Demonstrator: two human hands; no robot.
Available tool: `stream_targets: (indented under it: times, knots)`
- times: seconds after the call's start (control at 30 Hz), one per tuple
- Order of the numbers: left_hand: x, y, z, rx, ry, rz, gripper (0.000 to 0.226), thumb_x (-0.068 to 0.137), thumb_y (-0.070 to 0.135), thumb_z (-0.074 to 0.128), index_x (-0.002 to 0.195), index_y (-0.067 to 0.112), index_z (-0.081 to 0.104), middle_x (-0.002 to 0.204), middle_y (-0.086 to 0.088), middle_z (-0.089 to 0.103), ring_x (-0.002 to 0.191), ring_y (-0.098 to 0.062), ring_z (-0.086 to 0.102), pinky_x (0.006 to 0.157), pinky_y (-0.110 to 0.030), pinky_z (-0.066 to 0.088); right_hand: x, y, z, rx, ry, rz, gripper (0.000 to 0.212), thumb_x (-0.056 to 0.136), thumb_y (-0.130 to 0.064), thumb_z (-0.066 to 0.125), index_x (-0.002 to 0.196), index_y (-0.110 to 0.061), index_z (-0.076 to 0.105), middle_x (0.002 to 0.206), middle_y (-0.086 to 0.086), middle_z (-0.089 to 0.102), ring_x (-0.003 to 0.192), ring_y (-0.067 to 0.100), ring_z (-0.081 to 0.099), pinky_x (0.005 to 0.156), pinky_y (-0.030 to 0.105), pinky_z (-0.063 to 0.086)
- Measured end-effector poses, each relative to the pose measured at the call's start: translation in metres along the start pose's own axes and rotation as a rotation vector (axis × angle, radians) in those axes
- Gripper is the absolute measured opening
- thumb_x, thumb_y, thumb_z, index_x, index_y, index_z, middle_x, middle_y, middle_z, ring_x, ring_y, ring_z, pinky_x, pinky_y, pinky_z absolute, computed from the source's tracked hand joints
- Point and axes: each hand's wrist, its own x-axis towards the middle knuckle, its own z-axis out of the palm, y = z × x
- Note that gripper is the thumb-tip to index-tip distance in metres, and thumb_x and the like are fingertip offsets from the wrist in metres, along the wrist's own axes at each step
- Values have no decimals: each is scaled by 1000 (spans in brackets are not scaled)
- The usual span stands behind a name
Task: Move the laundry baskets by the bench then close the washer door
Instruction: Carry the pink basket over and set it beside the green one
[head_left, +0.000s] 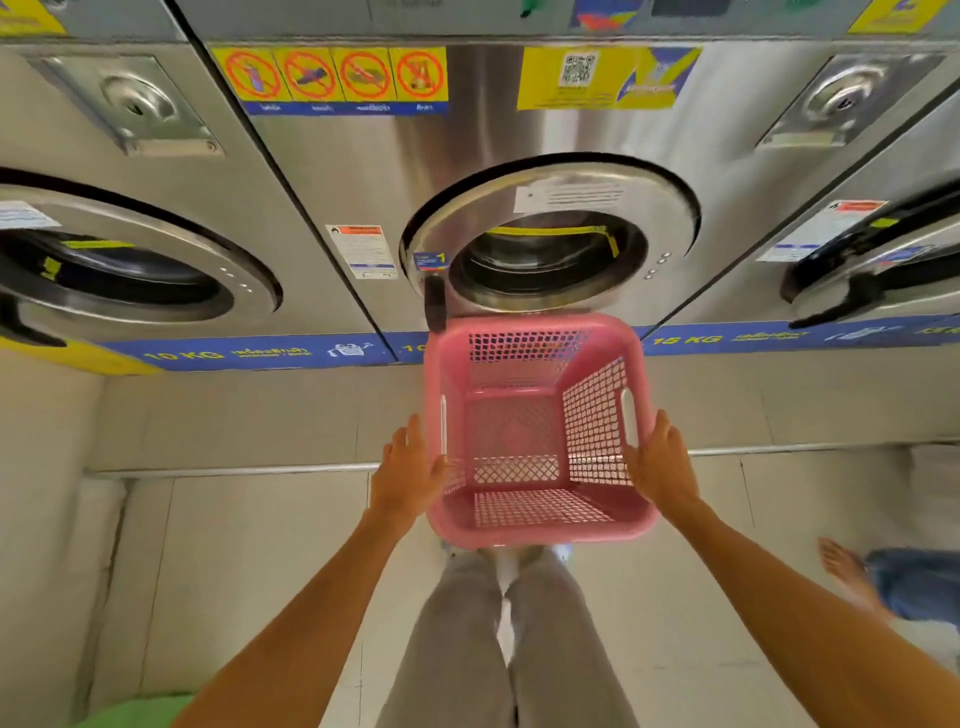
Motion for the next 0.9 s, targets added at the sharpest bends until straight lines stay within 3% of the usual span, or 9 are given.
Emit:
stream_targets:
  times: [0.23,0.37,0.5,0.63,0.73,0.83,0.9]
  knots:
    - [68,-22,70,-45,123,-30,80,94,42,60,155,19,14,148,-11,42,129,-34,53,89,-53,56,91,34,59,39,81,42,68,96,-28,54,150,-11,17,137,24,42,116,50,54,90,59,49]
    - [103,-24,91,-144,155,7,71,94,34,60,152,31,18,118,-8,54,97,-28,66,68,-49,62,123,48,87,14,247,10,65,98,-31,46,153,-20,12,133,22,43,99,52,61,78,59,51]
    - [111,-17,100,-170,232,-48,69,101,25,50,154,35,8,103,-6,45,70,-20,61,54,-40,60,134,61,99,-62,350,-72,65,100,-30,42,155,-18,11,120,22,45,82,51,62,64,56,51]
    - [96,-22,106,-189,230,-102,69,103,27,46,156,36,3,105,-4,42,70,-16,57,55,-33,54,128,63,101,-66,338,-87,60,103,-32,39,155,-21,12,117,23,46,77,52,62,63,56,51]
    - [70,-34,110,-198,264,-173,69,102,28,46,158,34,6,109,-6,45,69,-16,49,58,-36,47,117,58,100,-90,314,-82,57,103,-33,38,153,-23,14,115,23,46,77,52,62,65,55,50]
    - [29,-49,108,-232,290,-253,68,102,30,44,158,37,6,108,-6,46,69,-14,50,58,-37,51,96,45,102,-139,260,-126,56,103,-35,37,153,-24,14,114,23,46,77,52,62,65,55,50]
    - [-7,-61,99,-261,318,-307,64,104,34,40,156,40,4,109,-5,48,71,-12,53,56,-29,52,75,30,100,-166,224,-195,56,103,-33,37,153,-22,15,114,22,46,78,52,62,64,55,51]
